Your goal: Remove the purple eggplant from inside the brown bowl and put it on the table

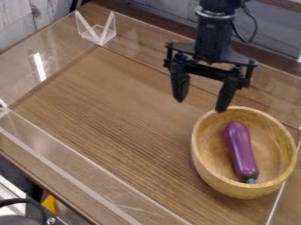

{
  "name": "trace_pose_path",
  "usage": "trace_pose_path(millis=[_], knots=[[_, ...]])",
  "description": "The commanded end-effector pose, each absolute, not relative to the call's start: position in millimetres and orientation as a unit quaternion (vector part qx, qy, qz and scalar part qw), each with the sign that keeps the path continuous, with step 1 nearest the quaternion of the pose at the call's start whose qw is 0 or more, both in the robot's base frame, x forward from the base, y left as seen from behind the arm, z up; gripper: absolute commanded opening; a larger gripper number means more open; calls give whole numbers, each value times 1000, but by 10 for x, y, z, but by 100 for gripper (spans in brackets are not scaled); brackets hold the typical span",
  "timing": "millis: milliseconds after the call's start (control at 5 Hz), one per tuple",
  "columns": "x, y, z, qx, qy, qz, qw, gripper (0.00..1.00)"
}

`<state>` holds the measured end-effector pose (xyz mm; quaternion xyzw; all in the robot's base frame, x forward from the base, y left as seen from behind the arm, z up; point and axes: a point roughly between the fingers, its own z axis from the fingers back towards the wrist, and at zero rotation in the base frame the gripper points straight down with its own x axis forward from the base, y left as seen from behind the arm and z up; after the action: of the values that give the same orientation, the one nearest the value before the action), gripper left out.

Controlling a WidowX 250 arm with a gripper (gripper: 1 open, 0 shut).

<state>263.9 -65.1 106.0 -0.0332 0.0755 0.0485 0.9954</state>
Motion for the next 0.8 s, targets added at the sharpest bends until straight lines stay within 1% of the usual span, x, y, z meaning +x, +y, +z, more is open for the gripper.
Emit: trace_pose_path(millis=[0, 400, 600], knots=[[2637, -841, 1098, -44, 53, 31, 997, 100], [2674, -1248, 900, -52, 43, 23, 997, 100], [2755, -1304, 871, -60, 36, 27, 997, 100]])
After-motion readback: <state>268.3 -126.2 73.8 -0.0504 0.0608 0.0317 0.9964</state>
